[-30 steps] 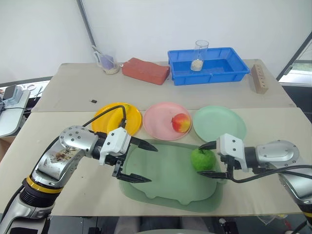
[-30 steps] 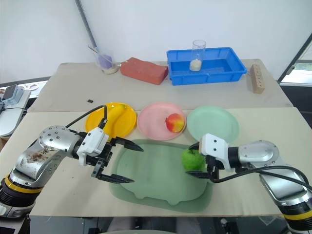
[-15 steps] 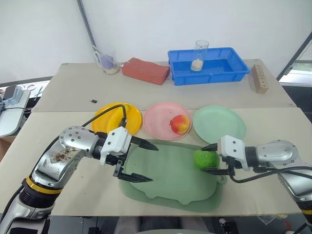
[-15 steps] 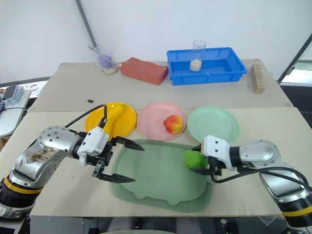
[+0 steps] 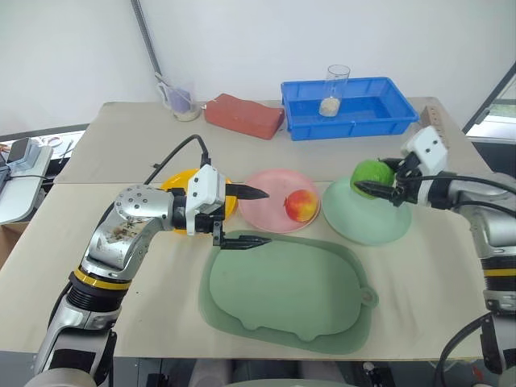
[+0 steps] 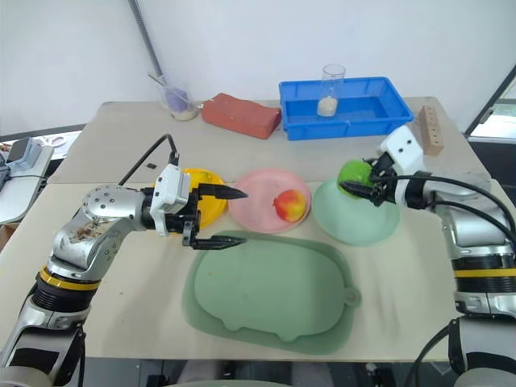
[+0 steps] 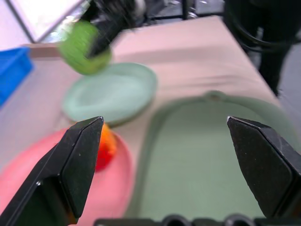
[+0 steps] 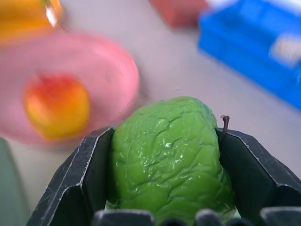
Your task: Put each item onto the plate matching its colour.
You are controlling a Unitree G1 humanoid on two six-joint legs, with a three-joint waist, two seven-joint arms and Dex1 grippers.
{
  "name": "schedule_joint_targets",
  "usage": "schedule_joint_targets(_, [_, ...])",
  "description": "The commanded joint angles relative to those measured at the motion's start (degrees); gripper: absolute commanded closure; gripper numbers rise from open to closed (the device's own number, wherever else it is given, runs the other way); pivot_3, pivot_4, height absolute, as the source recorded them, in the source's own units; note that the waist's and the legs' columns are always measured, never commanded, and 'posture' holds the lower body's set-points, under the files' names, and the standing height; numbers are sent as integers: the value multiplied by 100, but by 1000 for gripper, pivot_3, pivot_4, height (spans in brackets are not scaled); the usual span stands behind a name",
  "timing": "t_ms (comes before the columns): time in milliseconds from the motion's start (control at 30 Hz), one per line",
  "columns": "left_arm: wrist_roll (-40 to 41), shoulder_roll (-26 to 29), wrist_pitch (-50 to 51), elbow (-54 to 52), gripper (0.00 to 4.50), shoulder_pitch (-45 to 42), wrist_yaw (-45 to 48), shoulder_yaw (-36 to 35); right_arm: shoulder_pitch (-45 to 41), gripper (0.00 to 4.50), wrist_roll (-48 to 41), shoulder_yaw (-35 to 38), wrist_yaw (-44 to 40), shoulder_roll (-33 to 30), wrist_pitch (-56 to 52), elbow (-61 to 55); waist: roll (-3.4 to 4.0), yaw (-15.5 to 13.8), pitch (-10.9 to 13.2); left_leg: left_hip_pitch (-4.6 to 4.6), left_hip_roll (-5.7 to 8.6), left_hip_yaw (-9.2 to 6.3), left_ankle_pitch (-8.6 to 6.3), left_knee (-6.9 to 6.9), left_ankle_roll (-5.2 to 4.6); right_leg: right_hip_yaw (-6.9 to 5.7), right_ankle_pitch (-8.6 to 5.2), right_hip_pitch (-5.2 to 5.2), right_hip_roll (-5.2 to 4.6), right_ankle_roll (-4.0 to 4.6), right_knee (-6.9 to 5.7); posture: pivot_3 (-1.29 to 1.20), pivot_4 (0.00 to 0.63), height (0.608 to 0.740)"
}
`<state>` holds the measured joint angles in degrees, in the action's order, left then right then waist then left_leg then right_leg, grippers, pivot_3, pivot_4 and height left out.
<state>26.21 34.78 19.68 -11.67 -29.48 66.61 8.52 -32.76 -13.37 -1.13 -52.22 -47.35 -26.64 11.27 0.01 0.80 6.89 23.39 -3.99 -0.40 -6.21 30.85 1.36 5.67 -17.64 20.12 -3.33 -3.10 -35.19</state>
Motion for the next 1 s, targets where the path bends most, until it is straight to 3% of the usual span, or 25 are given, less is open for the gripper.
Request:
schedule_joint_targets(33, [-2, 22, -78, -150, 0, -61, -80, -156, -46, 1416, 156, -72, -72, 21, 104, 32, 3, 18, -1, 0, -1, 0, -2, -1, -4, 3, 0, -3, 4, 1, -7, 0, 150, 740])
schedule_joint_targets(100, [1, 37, -87, -192, 0, -9, -93, -168, -59, 368, 206, -125, -122, 49, 62, 83, 5, 29, -1, -3, -2, -3, -2, -1, -9, 8, -1, 2, 12, 2, -20, 0, 150, 740])
schedule_joint_targets(133, [7, 49, -80, -219, 0, 16, -101, -173, -79, 61, 209, -142, -154, 64, 26, 122, 5, 29, -1, -9, -2, -3, -2, -1, -9, 8, -3, 1, 13, 1, -24, 0, 150, 740])
schedule_joint_targets(300, [34, 103, 7, -272, 0, 54, -145, -226, -117, 22, 117, 42, -199, 11, -60, 82, 5, 28, 1, -13, -2, -5, -3, 6, -6, 8, -13, 7, 12, -11, -32, 0, 150, 740])
schedule_joint_targets(367, [12, 134, 33, -271, 0, 69, -184, -263, -63, 22, 48, 142, -268, -72, -67, -58, 5, 26, 1, -19, -1, -4, -12, 10, 7, 8, -29, 11, 8, 25, -26, 0, 150, 740])
schedule_joint_targets(467, [101, 204, 424, -211, 0, 57, -515, -491, 164, 22, -374, 625, -387, -196, -222, -618, 5, 0, 2, -13, 2, -4, -11, 11, 7, 8, -28, 10, 5, 29, -27, 0, 150, 740])
schedule_joint_targets(600, [271, 760, 1251, 180, 0, 99, -832, -1179, 952, 22, -1201, 1535, -849, -679, -821, -1719, 5, 1, 2, -14, 0, -5, -8, 8, 2, 6, -11, 5, 8, -13, -32, 0, 150, 740])
schedule_joint_targets(767, [48, 1474, 1197, 776, 0, 608, -941, -1907, 2001, 22, -1601, 2254, -927, -951, -1142, -2376, 5, 69, 2, -30, -2, -6, -13, 1, 7, 6, -27, 4, 5, 3, -31, 0, 150, 740])
schedule_joint_targets(900, [-119, 1940, 839, 1094, 0, 1263, -659, -2232, 2872, 22, -1372, 2335, -972, -1069, -913, -2712, 3, 108, 2, -34, -2, -5, -31, -2, 36, 6, -48, 8, 2, 45, -32, 0, 150, 740])
schedule_joint_targets(1000, [-174, 2084, 661, 1260, 0, 1528, -549, -2344, 3057, 22, -1471, 2385, -846, -1005, -973, -2867, 2, 108, 4, -31, 0, 2, -41, -1, 51, 5, -49, 13, -8, 49, -32, 0, 150, 740])
